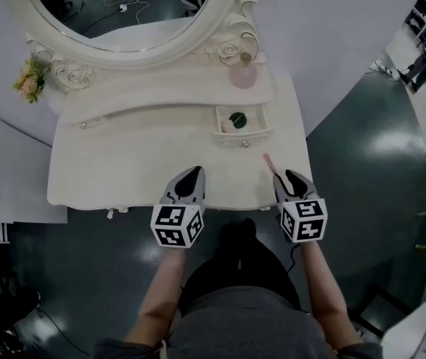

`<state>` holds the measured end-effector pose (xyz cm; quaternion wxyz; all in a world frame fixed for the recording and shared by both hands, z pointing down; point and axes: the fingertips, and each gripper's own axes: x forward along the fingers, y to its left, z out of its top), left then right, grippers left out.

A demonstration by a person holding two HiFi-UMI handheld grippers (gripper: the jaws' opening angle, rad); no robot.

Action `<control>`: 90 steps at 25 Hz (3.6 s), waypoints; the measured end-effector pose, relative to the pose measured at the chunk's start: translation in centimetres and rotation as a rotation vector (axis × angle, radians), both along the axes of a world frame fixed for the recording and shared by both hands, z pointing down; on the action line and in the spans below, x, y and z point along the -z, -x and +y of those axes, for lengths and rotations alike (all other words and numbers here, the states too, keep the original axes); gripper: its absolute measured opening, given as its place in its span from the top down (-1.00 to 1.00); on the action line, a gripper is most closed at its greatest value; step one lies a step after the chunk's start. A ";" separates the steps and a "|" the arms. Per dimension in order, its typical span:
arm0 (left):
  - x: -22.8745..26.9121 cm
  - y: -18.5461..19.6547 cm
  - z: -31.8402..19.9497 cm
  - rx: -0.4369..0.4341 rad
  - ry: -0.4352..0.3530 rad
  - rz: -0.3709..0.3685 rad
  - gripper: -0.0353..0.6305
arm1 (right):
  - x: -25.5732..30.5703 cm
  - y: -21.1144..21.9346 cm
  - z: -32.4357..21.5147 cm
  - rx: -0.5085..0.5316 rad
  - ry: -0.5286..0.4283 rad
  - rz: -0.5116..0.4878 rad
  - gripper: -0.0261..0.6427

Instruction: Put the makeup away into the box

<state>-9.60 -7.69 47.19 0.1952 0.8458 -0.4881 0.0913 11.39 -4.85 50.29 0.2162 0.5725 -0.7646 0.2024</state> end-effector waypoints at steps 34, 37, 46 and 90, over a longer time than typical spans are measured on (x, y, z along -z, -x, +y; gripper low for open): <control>-2.8 -2.0 -4.1 0.036 0.085 -0.018 0.88 | -6.7 0.0 -2.4 0.177 0.275 0.107 0.57; -2.9 -2.1 -4.2 0.036 0.088 -0.021 0.88 | -6.7 0.1 -2.4 0.186 0.274 0.121 0.58; -2.5 -2.1 -4.1 0.045 0.086 -0.022 0.88 | -6.9 0.6 -2.4 0.206 0.274 0.131 0.73; 1.2 -0.3 -5.8 0.160 -0.007 -0.044 0.88 | 6.7 4.9 -12.1 0.444 -0.109 0.085 0.78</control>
